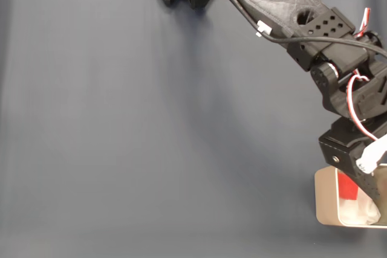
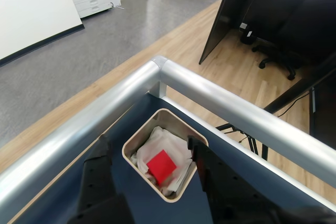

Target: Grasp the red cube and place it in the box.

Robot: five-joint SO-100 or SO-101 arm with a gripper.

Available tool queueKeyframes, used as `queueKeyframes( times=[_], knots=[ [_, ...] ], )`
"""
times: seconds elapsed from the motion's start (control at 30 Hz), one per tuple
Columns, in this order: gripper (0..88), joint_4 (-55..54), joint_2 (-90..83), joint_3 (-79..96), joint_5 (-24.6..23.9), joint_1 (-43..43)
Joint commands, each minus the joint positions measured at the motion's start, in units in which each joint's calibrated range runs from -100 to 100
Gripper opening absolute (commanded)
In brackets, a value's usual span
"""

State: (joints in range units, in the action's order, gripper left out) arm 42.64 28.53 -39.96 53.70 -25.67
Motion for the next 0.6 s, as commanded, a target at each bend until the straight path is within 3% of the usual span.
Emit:
queueKeyframes(
  times=[0.0,0.43,0.57],
  knots=[
    [34.5,-1.7,-4.4,-1.5,-0.1,0.7],
    [33.9,-2.6,-4.4,-1.3,-0.3,0.8],
    [30.3,-1.8,-5.4,-1.0,-0.4,1.1]
  ],
)
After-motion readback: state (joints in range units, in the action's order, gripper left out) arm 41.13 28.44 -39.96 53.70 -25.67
